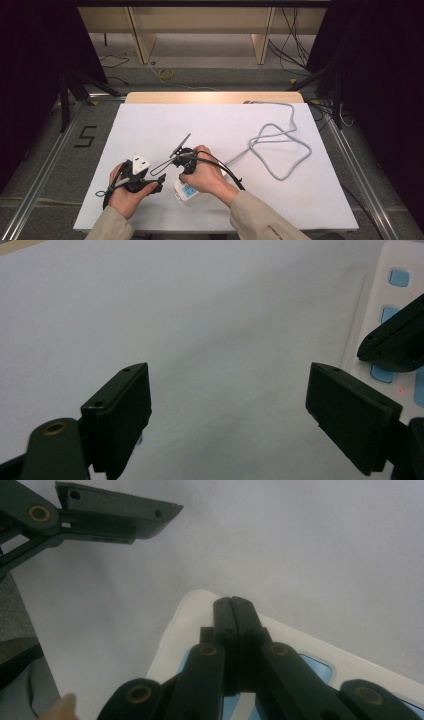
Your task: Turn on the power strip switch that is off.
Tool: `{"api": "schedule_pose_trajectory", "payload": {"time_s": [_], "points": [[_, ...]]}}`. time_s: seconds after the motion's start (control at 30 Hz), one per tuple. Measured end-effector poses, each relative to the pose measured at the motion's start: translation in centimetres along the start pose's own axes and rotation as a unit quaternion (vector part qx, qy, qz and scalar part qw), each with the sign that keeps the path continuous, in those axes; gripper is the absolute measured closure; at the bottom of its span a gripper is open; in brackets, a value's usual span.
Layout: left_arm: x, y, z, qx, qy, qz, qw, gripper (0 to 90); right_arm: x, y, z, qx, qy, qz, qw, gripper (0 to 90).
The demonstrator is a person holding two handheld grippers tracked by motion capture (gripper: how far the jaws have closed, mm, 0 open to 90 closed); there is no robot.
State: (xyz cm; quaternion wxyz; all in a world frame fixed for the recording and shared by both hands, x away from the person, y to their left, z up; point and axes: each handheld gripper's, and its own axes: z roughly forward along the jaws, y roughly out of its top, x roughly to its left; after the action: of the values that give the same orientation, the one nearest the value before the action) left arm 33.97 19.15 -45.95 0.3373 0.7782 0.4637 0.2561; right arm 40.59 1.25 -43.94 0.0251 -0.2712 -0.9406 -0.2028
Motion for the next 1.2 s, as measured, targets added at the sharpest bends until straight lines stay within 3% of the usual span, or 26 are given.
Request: {"api": "schedule_pose_trajectory", "payload": {"time_s": [0.37, 1.2], "points": [[-0.03, 0.02, -0.01, 0.003, -0.001, 0.003, 1.0000, 18.1, 0.18, -0.11, 0.11, -0.004, -0.009, 0.001, 1.0000, 90.0], [0.00, -0.04, 0.06, 0.004, -0.001, 0.001, 1.0000, 18.1, -0.06, -0.49, 0.03, -0.024, -0.001, -0.002, 0.9997, 90.0]]}}
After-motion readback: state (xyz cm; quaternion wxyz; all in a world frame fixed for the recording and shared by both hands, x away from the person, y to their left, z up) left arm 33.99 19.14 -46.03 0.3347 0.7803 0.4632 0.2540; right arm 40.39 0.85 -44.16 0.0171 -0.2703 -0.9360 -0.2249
